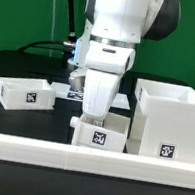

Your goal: Assemble drawer

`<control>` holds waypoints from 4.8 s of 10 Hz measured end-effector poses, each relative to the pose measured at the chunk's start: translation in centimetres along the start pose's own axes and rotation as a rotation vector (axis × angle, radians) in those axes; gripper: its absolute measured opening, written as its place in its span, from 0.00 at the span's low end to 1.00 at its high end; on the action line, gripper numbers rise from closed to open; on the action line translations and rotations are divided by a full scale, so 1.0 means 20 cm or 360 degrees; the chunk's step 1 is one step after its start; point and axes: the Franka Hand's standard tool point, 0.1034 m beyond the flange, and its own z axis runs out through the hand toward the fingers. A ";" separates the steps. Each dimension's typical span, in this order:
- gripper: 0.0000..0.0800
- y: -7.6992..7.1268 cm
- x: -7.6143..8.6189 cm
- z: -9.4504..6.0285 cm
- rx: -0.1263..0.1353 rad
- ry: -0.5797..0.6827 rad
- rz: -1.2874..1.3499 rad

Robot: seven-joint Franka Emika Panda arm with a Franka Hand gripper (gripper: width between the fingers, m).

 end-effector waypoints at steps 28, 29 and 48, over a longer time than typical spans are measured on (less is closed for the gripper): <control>0.05 0.13 0.05 -0.03 0.0024 0.0106 -0.0180; 0.05 0.13 0.06 -0.02 0.0020 0.0107 -0.0185; 0.05 0.10 0.04 0.01 0.0072 0.0080 -0.0230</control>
Offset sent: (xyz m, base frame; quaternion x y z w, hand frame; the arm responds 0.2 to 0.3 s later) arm 0.0000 0.0000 0.0000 0.0000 0.0000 0.0000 1.0000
